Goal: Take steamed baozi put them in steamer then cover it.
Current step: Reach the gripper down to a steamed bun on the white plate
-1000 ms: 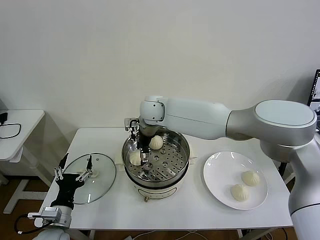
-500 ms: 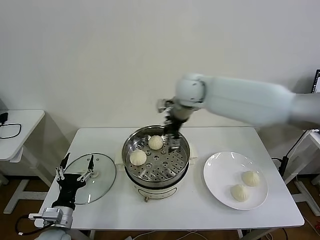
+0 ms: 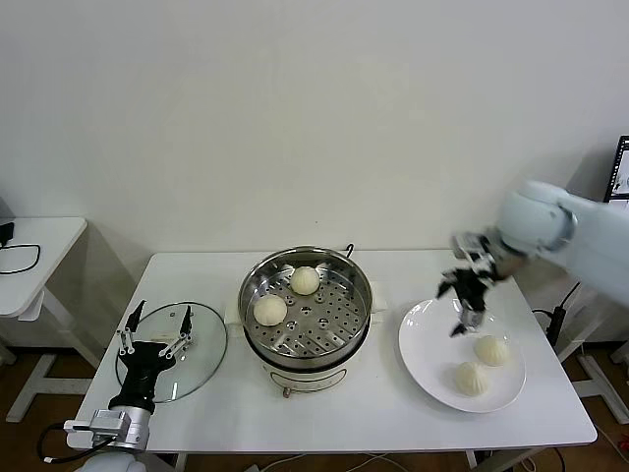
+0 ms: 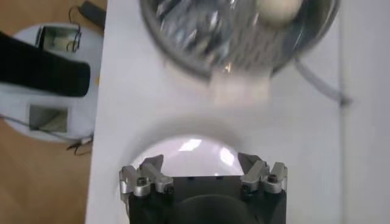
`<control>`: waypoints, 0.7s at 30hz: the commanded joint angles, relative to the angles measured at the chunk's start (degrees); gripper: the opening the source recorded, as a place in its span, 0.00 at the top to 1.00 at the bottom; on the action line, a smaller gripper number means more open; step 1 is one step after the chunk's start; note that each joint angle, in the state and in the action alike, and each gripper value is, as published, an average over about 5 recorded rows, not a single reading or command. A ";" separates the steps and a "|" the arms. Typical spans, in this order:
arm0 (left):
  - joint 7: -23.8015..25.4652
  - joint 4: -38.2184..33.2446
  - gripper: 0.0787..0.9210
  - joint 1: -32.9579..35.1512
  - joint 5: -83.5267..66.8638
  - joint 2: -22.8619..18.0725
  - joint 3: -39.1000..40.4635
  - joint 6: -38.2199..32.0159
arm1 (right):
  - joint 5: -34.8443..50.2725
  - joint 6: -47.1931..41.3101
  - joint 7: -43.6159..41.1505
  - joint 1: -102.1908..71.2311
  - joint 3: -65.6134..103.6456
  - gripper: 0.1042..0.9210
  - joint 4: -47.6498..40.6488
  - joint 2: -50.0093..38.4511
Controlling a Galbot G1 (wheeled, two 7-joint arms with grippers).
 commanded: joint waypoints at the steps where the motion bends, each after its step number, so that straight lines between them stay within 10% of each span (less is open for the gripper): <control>1: -0.06 -0.12 0.12 0.08 0.41 -0.02 0.77 -0.05 | -14.07 3.63 -1.89 -27.47 21.17 0.12 -0.17 -10.28; 21: -0.24 1.01 0.12 -0.13 0.61 0.06 0.81 -0.21 | -17.13 3.56 0.94 -34.13 26.34 0.12 -6.71 1.20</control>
